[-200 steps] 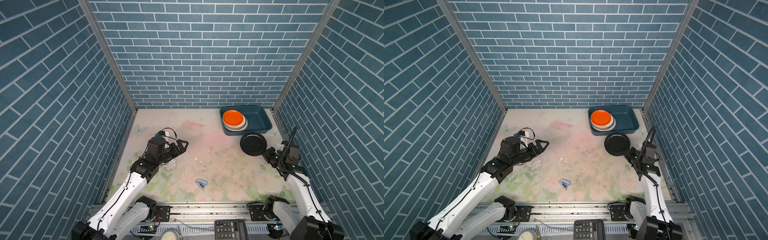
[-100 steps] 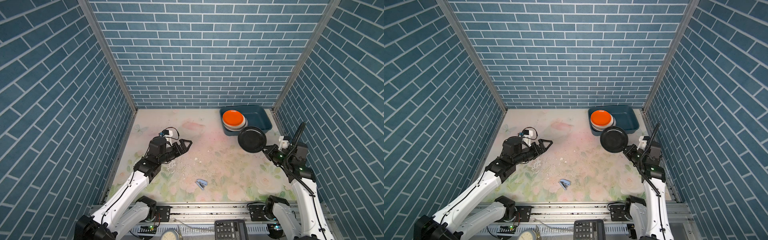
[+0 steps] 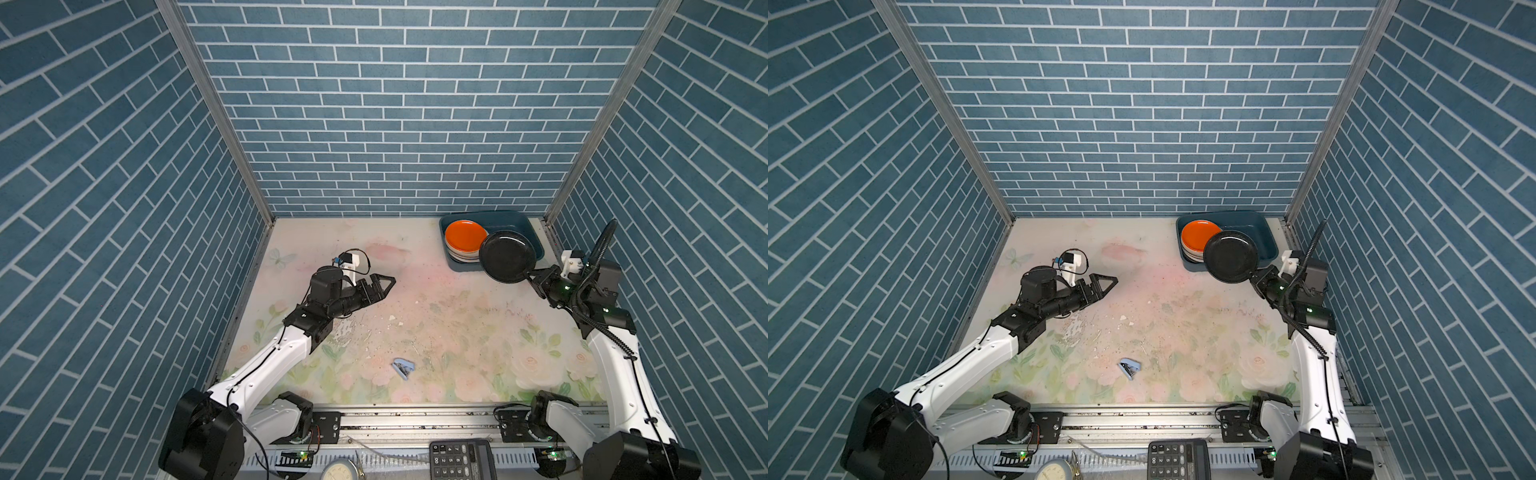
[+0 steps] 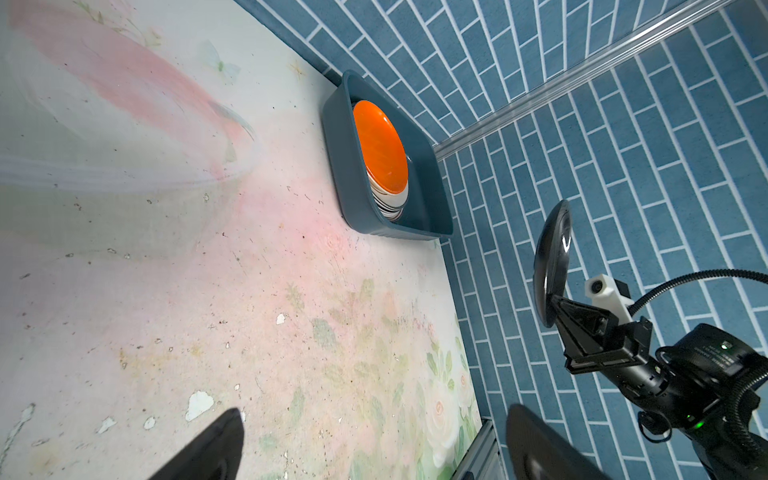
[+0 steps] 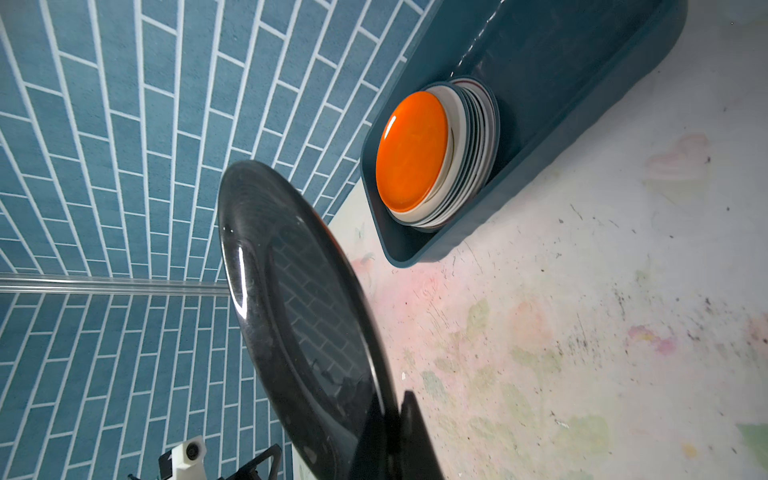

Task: Place the plates into the plastic bin on the countertop
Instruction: 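Lift the black plate upright and carry it into the teal bin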

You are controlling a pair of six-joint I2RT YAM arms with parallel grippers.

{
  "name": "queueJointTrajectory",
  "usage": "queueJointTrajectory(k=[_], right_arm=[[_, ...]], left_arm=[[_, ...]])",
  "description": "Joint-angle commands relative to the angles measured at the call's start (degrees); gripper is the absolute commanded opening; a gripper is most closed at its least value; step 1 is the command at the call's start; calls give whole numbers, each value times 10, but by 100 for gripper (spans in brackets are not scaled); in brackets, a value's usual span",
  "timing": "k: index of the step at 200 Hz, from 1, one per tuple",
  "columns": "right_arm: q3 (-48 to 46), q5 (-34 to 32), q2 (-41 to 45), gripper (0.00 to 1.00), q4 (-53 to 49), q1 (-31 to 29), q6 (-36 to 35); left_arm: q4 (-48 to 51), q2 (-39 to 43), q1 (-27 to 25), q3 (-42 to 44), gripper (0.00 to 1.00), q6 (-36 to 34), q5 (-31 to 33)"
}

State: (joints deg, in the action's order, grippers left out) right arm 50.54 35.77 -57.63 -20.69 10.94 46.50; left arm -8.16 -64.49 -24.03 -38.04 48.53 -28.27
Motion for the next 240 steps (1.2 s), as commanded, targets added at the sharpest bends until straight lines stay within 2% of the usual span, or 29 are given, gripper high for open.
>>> queueJointTrajectory(k=[1,78,115,192,240], right_arm=[[41,4,-31,0,45,0,11],[128,-24,-172,0,96,-19,14],[172,-41,-257,0,117,-41,12],[301,-98,-447,0,120,-90,-8],[372,-106,-541,0,109,-106,-11]], left_arm=[[-36,-9,-5,-12,100,-7,-9],[-46,-1,-6,11,99,-11,26],[-25,-7,-5,-5,99,-23,27],[14,-17,-6,-17,100,-47,55],[24,-40,-5,-36,99,-64,63]])
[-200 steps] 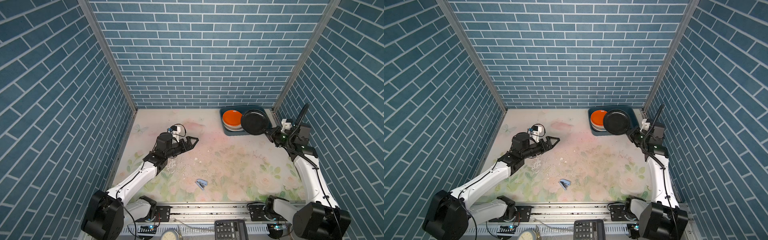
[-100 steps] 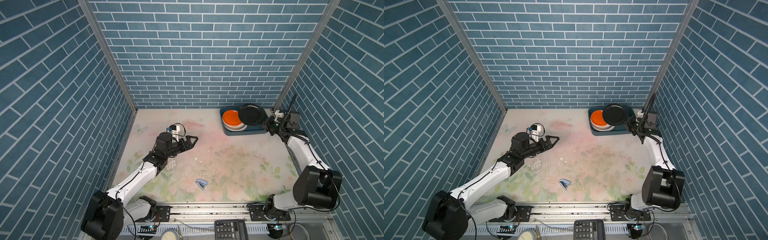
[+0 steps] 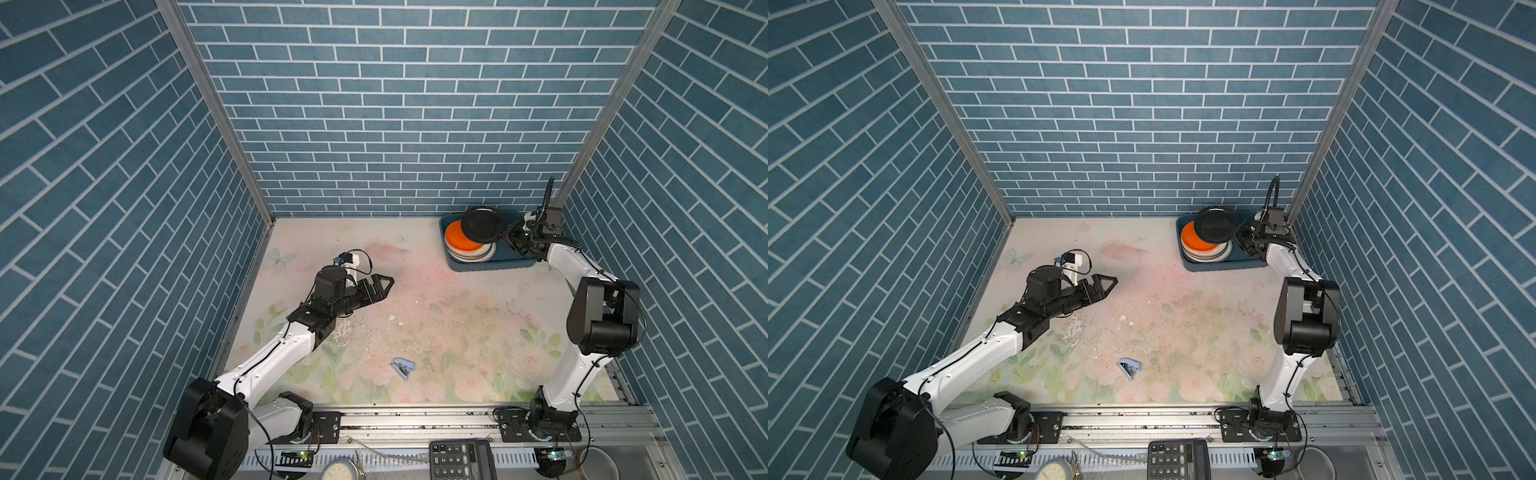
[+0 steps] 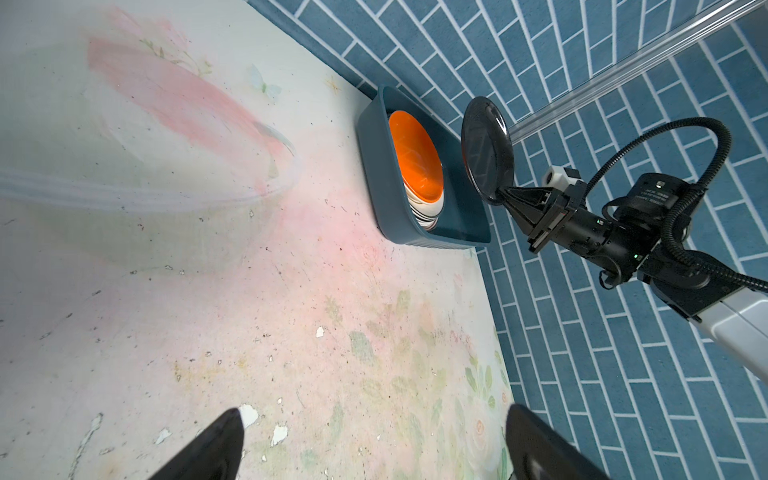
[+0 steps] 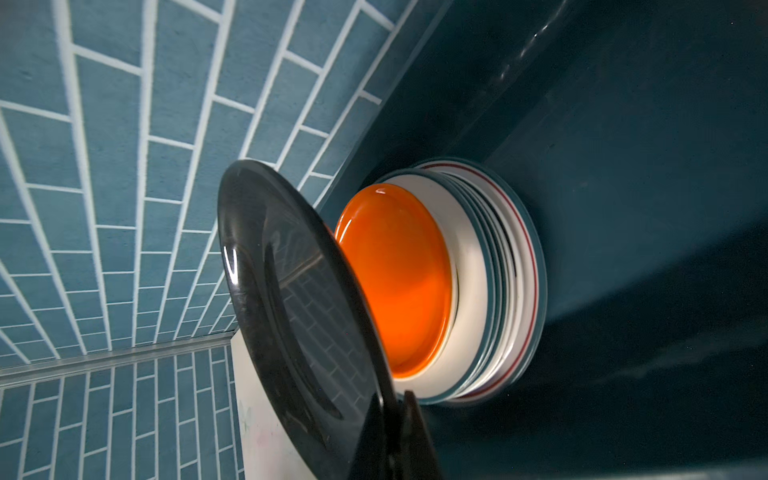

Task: Place the plates into the plastic bin on the countertop
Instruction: 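Lift the black plate upright and carry it into the teal bin, then release the black plate in the bin and raise the right gripper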

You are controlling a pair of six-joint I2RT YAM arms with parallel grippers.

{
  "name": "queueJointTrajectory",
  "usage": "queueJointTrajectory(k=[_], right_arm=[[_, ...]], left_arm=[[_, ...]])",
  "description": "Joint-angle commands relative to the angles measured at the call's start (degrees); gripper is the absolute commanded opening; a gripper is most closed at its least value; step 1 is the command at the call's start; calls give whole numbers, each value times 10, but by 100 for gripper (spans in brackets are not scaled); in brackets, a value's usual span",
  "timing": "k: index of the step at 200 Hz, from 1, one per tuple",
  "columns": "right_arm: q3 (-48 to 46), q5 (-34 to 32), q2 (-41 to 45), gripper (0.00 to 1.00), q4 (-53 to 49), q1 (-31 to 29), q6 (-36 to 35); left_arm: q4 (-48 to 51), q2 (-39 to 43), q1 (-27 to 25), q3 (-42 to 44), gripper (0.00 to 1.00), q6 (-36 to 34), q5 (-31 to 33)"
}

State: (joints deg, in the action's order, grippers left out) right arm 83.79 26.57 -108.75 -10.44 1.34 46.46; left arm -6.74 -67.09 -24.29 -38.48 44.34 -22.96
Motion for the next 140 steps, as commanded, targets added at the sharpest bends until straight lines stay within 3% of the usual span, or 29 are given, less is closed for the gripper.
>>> queueJointTrajectory(k=[1,63,127,140], right_arm=[[41,-14,-31,0,5,-10,-11],[140,-28,-117,0,-66,-44,-39],[219,-81,-159,0,-188,-67,-74],[221,-84,-158,15,-194,-68,-77]], left_arm=[[10,-14,-3,-32,99,-23,10],[35,-49,2,-65,100,-54,10],[63,-20,30,-55,99,-63,32],[64,-18,37,-52,100,-62,30]])
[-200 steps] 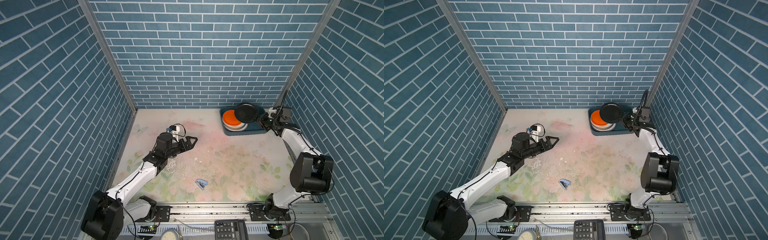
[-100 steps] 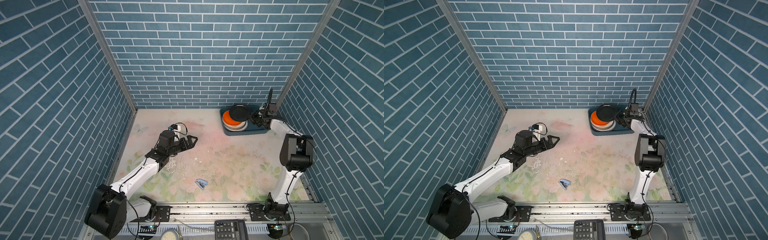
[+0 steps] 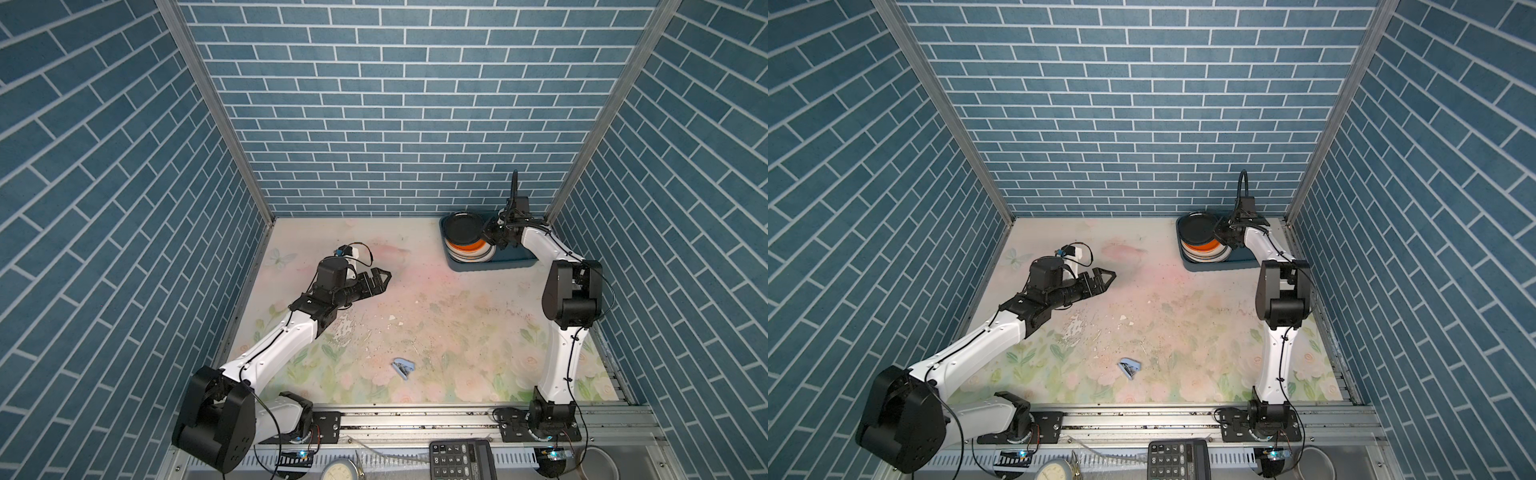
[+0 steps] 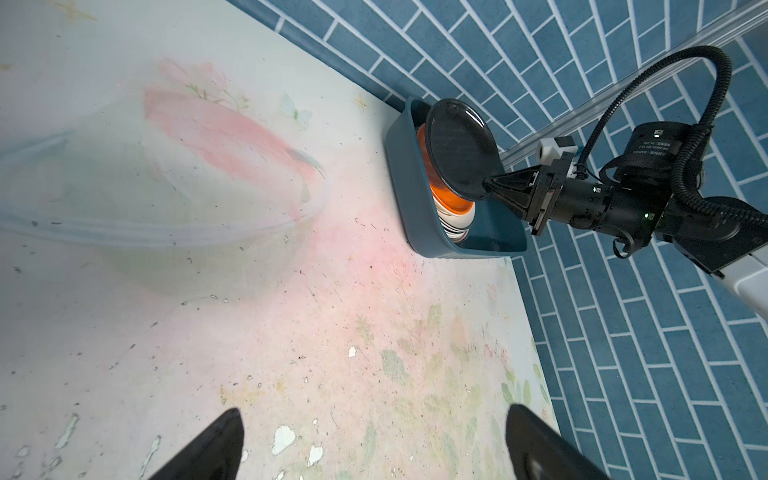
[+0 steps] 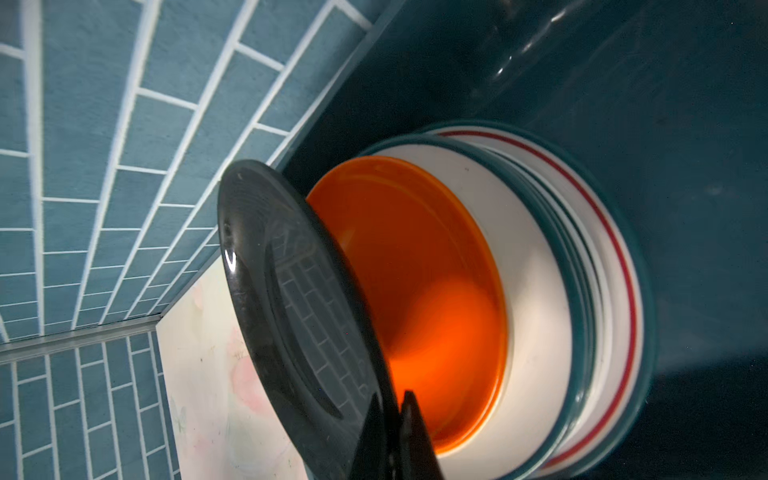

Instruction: Place the plates into the plastic bin on the countertop

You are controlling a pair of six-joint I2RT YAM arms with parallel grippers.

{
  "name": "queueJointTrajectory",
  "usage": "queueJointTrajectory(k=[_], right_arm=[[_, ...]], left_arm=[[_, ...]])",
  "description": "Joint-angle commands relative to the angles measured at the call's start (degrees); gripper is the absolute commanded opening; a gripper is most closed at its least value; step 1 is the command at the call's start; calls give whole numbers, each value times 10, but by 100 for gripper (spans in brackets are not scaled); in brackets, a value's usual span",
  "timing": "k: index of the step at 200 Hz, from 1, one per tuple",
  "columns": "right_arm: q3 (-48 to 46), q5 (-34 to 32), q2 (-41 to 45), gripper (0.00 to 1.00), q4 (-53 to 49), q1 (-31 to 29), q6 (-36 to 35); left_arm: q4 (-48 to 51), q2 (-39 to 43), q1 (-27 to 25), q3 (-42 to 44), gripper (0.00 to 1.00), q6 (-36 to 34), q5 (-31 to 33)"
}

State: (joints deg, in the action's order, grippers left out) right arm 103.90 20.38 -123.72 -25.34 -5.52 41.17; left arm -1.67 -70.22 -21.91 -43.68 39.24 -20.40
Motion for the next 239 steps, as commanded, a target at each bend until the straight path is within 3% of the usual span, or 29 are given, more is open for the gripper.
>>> queueJointTrajectory(k=[1,64,85,133,157,185,213,239], right_arm=[[20,-23,-8,16,-45,1,-24],[39,-102,34,63,-115,-11,-55],[6,-118,83,66,-101,-13,-64],[-189,-141,268,71,5,-12,-83],[-297,-198,370,76,47,-13,-115],[-421,-263,471,81,118,-12,-138],[-529,-334,540,83,201,-12,-179],[-598,-409,572,86,277,-12,-216]], left_arm=[[13,14,13,0,100,-12,4],[20,23,33,3,100,-9,-3],[18,30,43,5,99,-10,-1],[3,44,73,27,100,-36,48],[38,47,73,20,100,-100,130],[20,56,73,49,100,-180,288],[-84,72,74,123,100,-236,424],[-193,74,75,184,99,-295,455]])
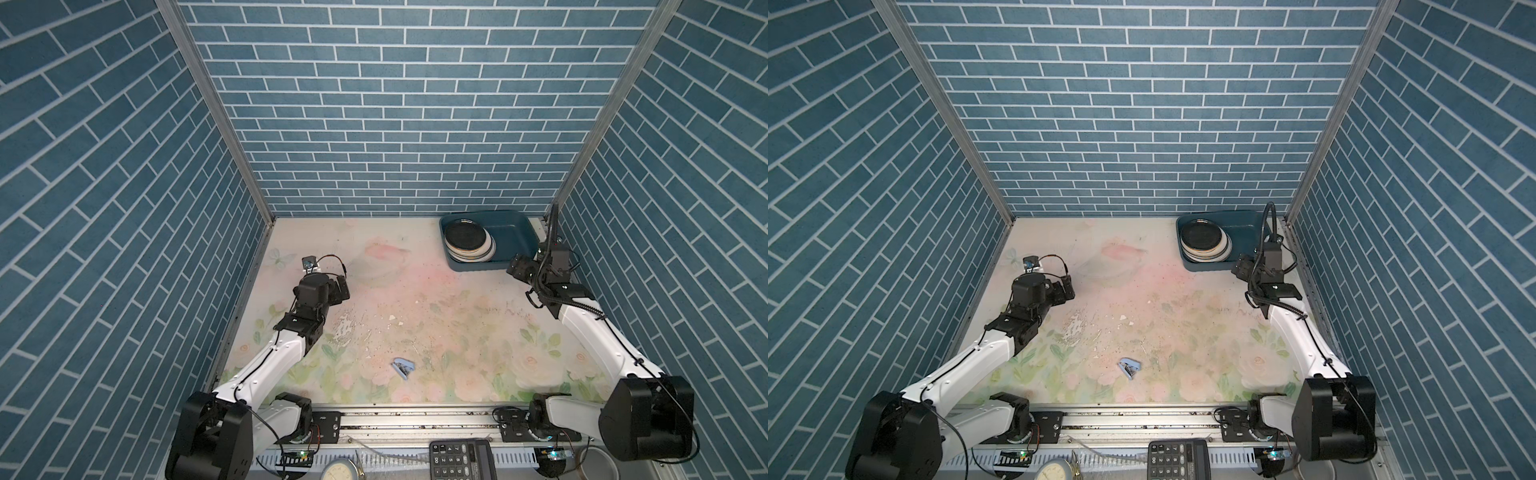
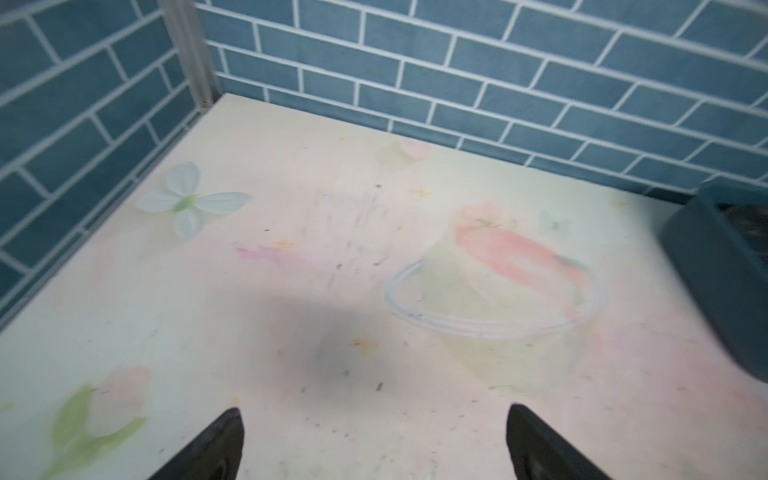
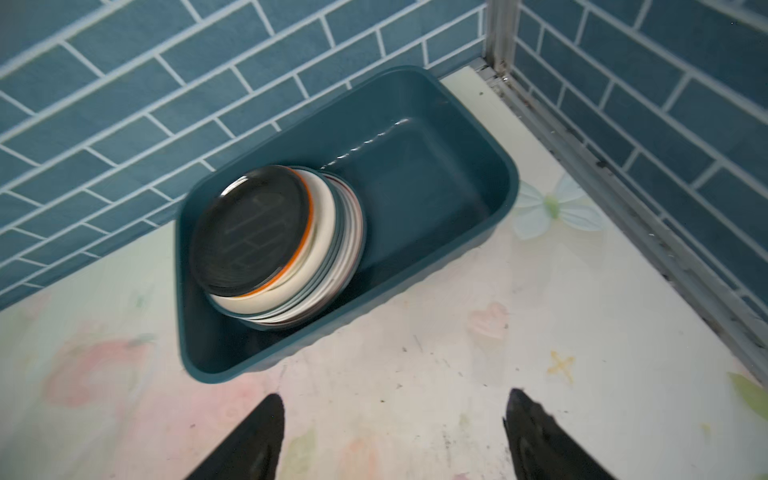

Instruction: Place the plates into the plastic bin on the countertop

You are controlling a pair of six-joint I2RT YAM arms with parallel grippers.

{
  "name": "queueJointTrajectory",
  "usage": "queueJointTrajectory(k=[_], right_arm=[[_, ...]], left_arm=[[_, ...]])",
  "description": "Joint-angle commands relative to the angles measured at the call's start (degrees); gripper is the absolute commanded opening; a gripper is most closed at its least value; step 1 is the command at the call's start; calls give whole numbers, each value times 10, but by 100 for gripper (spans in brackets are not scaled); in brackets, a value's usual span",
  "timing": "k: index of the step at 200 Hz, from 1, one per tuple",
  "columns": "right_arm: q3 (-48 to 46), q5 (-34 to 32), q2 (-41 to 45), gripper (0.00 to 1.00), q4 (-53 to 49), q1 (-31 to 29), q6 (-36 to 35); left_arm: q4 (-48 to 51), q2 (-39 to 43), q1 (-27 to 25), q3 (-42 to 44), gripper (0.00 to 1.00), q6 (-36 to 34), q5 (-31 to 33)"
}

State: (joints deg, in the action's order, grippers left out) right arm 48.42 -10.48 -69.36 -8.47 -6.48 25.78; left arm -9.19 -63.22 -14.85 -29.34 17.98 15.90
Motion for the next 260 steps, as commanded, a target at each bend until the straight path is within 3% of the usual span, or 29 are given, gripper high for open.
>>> queueJointTrajectory(k=[1,36,61,95,122,145,179,195,235,260], right_arm=[[-46,-102,30,86,112,-2,-64],[-116,-141,62,86,216,-2,-115],[-154,-191,93,86,231,-2,-152],[-220,-214,125,86,269,3,-166],[-283,-206,131,87,355,8,-163],[-328,-192,107,87,442,14,-165],[-358,-184,40,87,537,30,-159],[-368,-174,6,87,588,39,-158],[-350,-160,-50,87,611,62,-160],[-344,-131,-79,87,638,78,-156]], left_arm=[[-123,3,5,42,99,-85,92],[-111,-24,41,22,100,-74,42],[-136,-11,44,37,100,-116,27],[-246,30,50,117,99,-169,17],[-336,-10,62,165,99,-178,28],[-419,-69,68,180,100,-179,40],[-387,-70,89,164,100,-165,35],[-446,-86,96,180,100,-174,49],[-642,-212,117,211,100,-176,43],[-646,-211,117,216,100,-178,23]])
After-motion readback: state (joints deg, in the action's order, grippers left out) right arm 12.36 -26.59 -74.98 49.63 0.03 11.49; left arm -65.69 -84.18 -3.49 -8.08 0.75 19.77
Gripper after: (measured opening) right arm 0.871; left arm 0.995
